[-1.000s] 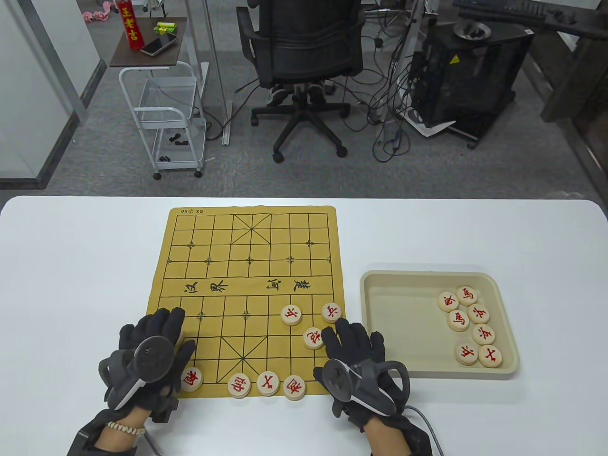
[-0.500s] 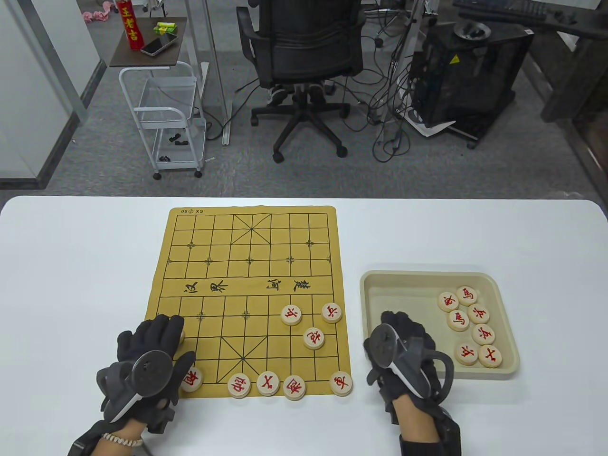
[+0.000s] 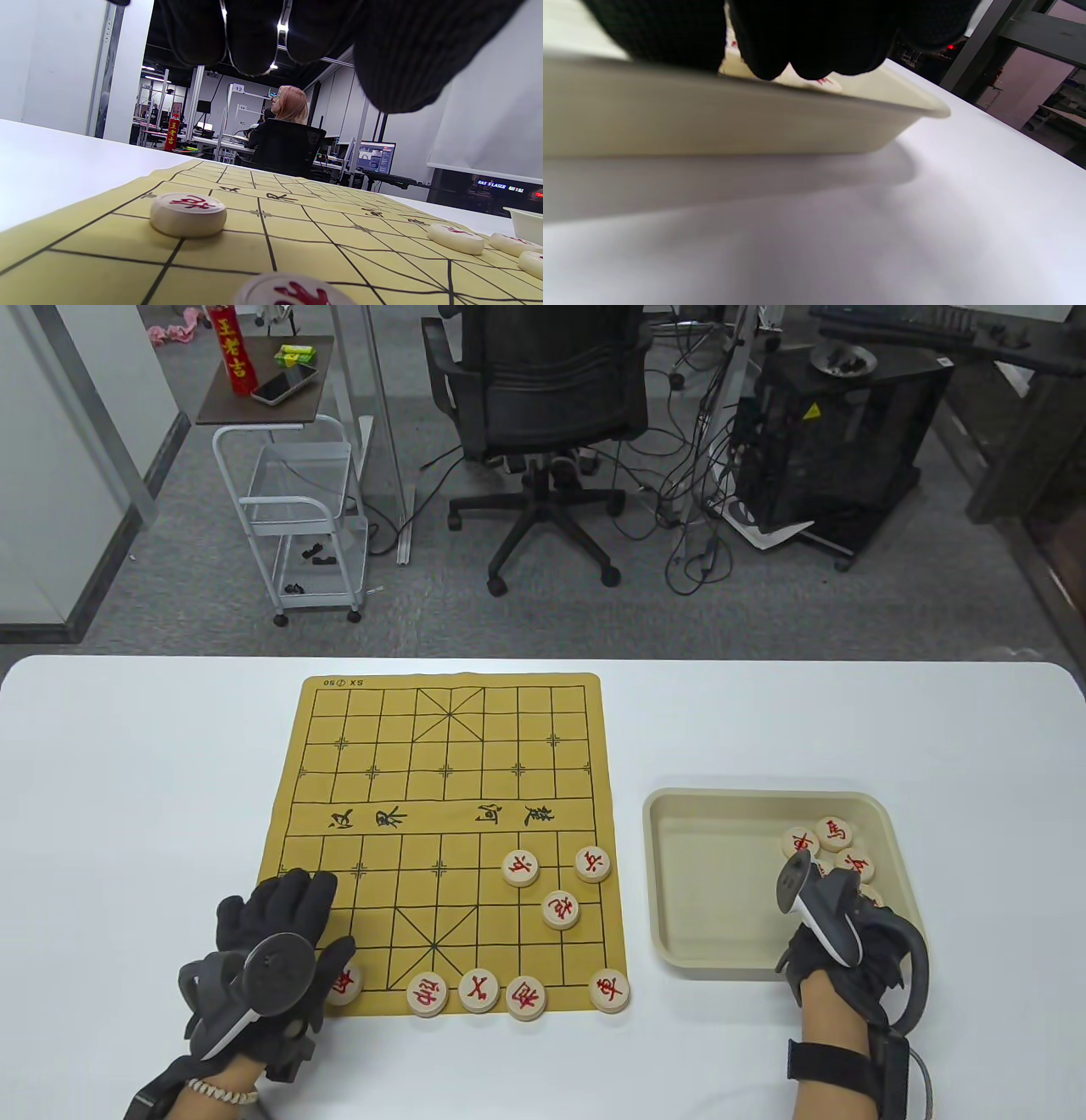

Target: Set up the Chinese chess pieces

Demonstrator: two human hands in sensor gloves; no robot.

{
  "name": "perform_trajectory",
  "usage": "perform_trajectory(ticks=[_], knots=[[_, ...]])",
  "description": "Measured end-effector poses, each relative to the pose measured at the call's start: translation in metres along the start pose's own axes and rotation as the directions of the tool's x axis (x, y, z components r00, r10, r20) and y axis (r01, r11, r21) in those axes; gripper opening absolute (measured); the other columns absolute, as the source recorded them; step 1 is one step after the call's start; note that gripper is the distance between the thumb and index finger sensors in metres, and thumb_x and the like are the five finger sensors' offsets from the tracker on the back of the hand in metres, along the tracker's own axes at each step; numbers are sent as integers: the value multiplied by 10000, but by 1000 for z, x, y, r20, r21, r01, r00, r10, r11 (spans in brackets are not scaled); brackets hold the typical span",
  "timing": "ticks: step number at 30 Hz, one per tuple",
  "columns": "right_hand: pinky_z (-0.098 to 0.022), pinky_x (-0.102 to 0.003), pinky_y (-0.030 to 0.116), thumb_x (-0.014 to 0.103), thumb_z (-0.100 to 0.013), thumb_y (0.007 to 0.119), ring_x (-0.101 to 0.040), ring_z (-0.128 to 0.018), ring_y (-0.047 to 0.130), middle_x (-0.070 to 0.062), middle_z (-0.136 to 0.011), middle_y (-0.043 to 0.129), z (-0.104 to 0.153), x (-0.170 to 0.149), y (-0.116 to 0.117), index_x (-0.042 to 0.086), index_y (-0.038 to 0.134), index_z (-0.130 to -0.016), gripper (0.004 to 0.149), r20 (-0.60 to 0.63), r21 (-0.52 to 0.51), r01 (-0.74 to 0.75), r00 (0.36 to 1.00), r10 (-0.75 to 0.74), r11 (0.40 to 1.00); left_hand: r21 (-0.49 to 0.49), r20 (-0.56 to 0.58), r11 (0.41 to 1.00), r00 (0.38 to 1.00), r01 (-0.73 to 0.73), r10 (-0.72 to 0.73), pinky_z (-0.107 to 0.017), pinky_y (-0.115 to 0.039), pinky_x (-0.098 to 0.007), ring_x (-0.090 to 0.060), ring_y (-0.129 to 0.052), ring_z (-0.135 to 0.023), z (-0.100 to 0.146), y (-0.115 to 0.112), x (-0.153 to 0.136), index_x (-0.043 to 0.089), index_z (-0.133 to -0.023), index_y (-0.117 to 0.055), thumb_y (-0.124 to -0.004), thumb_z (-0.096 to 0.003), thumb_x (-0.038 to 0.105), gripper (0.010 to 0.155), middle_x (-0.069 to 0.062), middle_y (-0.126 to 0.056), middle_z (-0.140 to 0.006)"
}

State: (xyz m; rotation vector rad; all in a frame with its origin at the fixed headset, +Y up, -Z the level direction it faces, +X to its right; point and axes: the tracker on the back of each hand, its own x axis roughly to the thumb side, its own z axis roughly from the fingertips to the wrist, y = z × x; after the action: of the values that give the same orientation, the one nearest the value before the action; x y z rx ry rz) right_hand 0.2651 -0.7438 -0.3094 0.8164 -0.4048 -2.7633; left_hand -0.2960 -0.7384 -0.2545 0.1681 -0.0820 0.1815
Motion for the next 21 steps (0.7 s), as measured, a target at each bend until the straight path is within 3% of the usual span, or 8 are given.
perform_trajectory(ticks=[3, 14, 21], knots=[[-620, -529, 739, 455, -421, 939, -295, -797, 885, -67, -1003, 809, -4, 0, 3, 235, 817, -925, 563, -29, 39, 30, 999, -29, 999, -1, -2, 1000, 1000, -3, 3, -727, -412, -742, -470, -637, -1065, 0, 0, -1, 294, -1076, -525, -844, -384, 530, 798, -137, -582, -1159], [-588, -495, 770, 447, -388, 982, -243, -741, 907, -56, -993, 815, -11, 4, 5, 292, 825, -856, 517, -85, 14, -19, 996, 20, 1000, -13, -8, 1000, 1000, -7, 7, -727, -414, -741, -468, -636, -1066, 0, 1, -2, 295, -1076, -521, -843, -383, 533, 801, -136, -580, -1159], [-585, -478, 779, 436, -375, 996, -215, -729, 913, -35, -996, 818, -6, 8, 1, 288, 819, -843, 522, -52, 9, -86, 995, 86, 996, -17, -9, 1000, 1000, -10, 10, -727, -412, -742, -467, -635, -1068, 0, 1, -3, 296, -1077, -518, -843, -384, 533, 801, -134, -580, -1160]])
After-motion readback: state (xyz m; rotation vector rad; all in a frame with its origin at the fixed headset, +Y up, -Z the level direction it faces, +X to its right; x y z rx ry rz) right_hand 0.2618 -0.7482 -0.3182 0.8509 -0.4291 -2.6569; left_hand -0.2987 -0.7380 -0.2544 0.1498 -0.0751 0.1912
